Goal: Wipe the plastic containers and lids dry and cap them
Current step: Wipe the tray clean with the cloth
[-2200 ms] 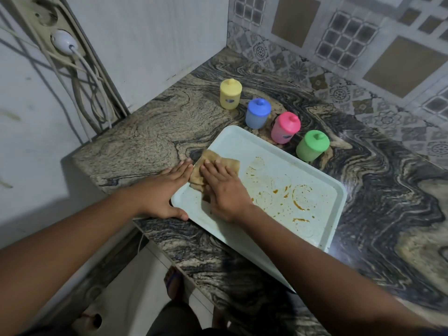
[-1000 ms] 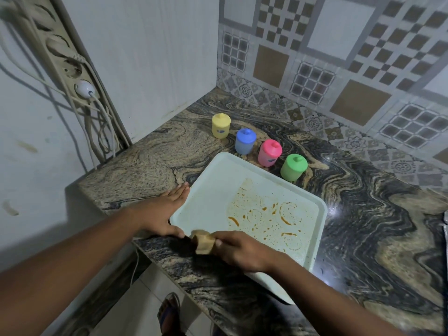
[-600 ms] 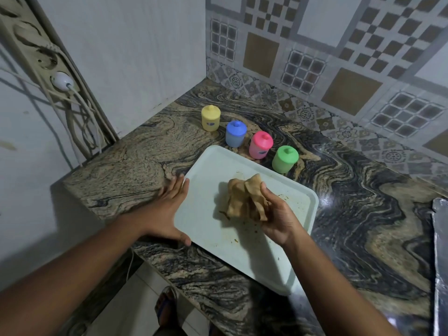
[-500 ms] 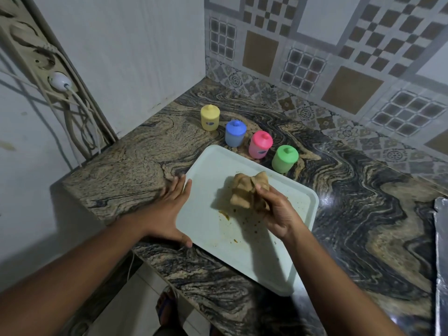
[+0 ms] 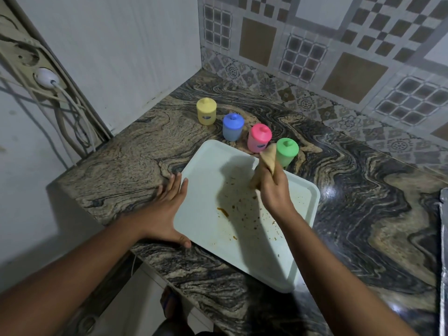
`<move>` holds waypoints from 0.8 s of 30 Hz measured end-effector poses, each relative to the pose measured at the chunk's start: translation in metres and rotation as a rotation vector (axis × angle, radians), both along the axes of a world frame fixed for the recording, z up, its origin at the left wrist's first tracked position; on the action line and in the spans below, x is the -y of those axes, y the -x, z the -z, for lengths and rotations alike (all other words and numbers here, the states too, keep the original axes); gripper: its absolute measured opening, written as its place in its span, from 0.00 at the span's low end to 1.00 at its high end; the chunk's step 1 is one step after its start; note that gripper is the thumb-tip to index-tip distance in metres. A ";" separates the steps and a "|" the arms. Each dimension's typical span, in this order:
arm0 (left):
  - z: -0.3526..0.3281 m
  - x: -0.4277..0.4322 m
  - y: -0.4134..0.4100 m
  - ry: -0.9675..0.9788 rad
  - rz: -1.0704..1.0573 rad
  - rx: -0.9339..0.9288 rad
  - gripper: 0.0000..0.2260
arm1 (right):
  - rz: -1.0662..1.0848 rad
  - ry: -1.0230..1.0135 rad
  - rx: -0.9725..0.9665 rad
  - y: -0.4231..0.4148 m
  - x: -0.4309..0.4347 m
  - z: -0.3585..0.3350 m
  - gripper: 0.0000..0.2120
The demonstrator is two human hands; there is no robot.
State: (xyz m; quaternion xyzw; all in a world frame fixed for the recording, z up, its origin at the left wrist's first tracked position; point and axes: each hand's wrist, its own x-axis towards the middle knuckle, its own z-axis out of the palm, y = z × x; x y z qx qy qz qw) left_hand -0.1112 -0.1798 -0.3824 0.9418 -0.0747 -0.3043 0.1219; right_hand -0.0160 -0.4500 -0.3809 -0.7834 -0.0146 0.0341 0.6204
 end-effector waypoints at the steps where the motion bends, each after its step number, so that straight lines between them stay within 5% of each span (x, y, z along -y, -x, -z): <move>1: 0.000 0.001 0.000 -0.002 -0.005 -0.002 0.71 | -0.077 0.149 0.128 -0.005 -0.002 0.004 0.24; 4: 0.001 0.003 0.001 -0.002 -0.025 -0.004 0.71 | -0.339 0.551 0.340 -0.020 -0.014 0.018 0.33; 8: 0.003 0.004 0.000 -0.009 -0.021 -0.018 0.71 | -0.666 0.932 0.264 -0.032 -0.020 0.049 0.33; 16: 0.008 0.006 0.001 -0.043 -0.033 -0.008 0.70 | -0.638 0.874 0.236 -0.038 -0.015 0.054 0.39; 24: 0.010 0.006 0.004 -0.062 -0.042 0.018 0.70 | -0.912 0.780 0.286 0.033 -0.005 0.055 0.35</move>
